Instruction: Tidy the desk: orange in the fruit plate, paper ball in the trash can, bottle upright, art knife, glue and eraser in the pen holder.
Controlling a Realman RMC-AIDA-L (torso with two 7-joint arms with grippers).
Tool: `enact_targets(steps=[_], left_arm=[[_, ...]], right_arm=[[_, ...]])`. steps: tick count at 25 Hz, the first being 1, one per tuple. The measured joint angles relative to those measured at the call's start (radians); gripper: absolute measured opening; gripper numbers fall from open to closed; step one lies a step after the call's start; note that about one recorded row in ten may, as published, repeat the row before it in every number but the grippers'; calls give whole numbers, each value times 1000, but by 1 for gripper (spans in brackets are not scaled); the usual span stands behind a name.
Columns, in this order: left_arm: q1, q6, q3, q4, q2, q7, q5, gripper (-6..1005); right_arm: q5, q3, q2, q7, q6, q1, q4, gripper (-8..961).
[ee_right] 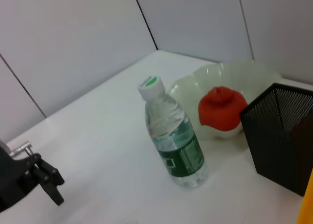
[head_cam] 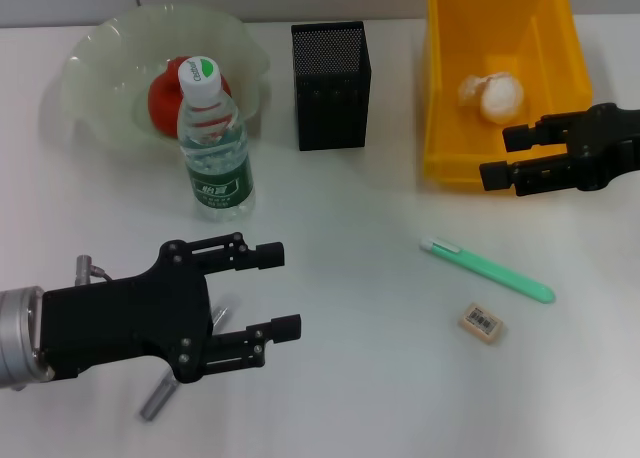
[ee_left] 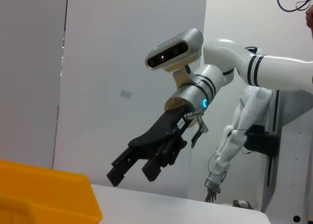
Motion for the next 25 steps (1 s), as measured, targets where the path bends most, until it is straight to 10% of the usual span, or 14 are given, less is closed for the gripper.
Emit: enact_targets(steps=[25], left_arm=[[4,-30,7,0,1,-1,0,682]], right_arm=[[-207,-119,-1,152,61,76,-2,789]])
